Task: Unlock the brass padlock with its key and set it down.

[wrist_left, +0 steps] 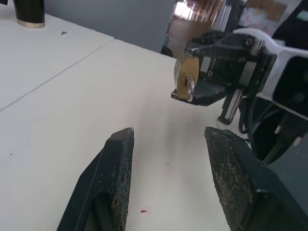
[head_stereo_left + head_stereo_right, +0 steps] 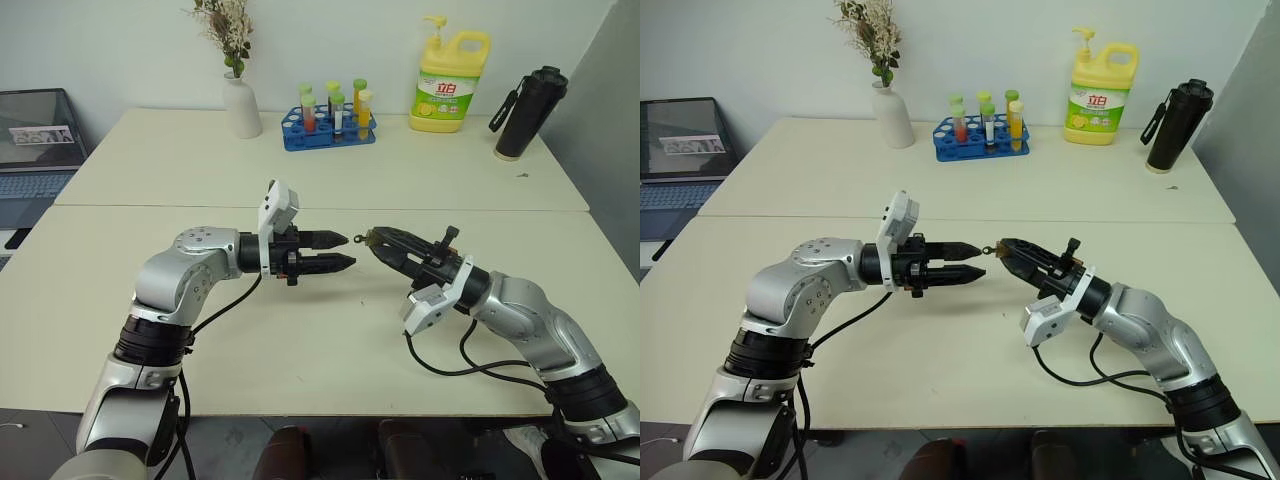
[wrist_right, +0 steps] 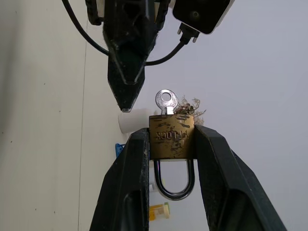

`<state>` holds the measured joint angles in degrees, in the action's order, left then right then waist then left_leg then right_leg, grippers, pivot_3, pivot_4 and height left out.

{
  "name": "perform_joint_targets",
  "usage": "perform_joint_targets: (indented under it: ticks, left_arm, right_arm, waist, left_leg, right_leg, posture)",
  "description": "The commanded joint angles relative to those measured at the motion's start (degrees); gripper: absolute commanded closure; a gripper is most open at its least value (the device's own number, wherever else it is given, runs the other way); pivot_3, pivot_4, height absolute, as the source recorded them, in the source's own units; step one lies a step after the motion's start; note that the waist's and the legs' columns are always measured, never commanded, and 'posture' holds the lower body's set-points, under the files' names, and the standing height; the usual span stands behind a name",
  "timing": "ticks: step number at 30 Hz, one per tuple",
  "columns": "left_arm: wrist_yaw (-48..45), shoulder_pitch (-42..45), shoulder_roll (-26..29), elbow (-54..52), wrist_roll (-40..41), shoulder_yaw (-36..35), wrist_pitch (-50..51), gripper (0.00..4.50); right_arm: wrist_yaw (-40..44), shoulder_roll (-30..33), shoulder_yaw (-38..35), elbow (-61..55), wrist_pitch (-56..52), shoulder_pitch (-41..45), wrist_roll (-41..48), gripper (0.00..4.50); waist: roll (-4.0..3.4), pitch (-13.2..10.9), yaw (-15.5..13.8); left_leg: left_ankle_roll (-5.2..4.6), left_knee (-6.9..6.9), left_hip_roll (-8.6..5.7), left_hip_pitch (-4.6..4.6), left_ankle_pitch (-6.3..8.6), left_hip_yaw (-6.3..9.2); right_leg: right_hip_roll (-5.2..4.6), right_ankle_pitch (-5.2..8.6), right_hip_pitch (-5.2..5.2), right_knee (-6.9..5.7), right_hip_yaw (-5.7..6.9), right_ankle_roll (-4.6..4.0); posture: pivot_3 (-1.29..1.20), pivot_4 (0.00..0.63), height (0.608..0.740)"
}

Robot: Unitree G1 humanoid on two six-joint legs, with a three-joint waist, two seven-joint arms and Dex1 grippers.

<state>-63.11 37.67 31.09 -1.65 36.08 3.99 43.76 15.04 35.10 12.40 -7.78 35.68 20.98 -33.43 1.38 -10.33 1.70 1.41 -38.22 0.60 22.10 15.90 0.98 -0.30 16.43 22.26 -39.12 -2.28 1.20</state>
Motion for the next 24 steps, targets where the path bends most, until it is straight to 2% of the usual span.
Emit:
perform_joint_targets:
  ticks: [1,11,15,20,24]
  left_arm:
    - [1.0,2.5,-0.8,-0.9,2.8,-2.7,2.0,2.06]
    - [-0.2,3.2,-0.5,-1.4,1.5,-0.7,0.7,2.06]
    - [0.1,3.8,-1.3,-0.7,1.0,-0.4,0.3,2.91]
    - [0.1,4.0,-1.7,-0.6,1.0,-0.5,0.2,4.49]
    - [-0.3,3.9,-1.5,-0.8,0.8,-0.2,-0.2,4.50]
  right_arm:
    - [0.0,0.0,-0.9,-0.9,0.7,0.7,1.4,3.56]
    - [0.4,0.1,-1.0,-1.0,0.8,0.7,1.7,3.56]
    - [0.7,0.0,-0.9,-1.1,0.9,0.7,1.9,3.56]
    - [0.9,-0.2,-0.9,-1.1,0.9,0.6,1.9,3.56]
    - [0.9,-0.1,-1.0,-1.1,0.9,0.6,2.0,3.56]
  waist:
    - [0.00,0.0,0.0]
    - [0.00,0.0,0.0]
    - [0.00,0.0,0.0]
    - [0.00,0.0,0.0]
    - [0.00,0.0,0.0]
  left_leg:
    - [0.00,0.00,-0.01,0.00,0.00,0.00]
    - [0.03,-0.01,0.00,0.00,-0.02,-0.01]
    - [0.03,-0.01,-0.01,0.00,-0.02,-0.01]
    - [0.03,-0.01,0.00,0.00,-0.02,-0.01]
    - [0.03,-0.01,-0.01,0.00,-0.02,-0.01]
  right_leg:
    - [0.00,0.00,0.00,0.00,-0.01,0.00]
    - [0.00,0.00,0.00,0.00,-0.02,0.00]
    - [0.00,0.00,0.00,0.00,-0.02,0.00]
    - [0.00,0.00,0.00,0.00,-0.02,0.00]
    - [0.00,0.00,0.00,0.00,-0.02,0.00]
  posture:
    - [0.00,0.150,0.740]
    - [0.00,0.150,0.740]
    - [0.00,0.150,0.740]
    - [0.00,0.150,0.740]
    - [0.00,0.150,0.740]
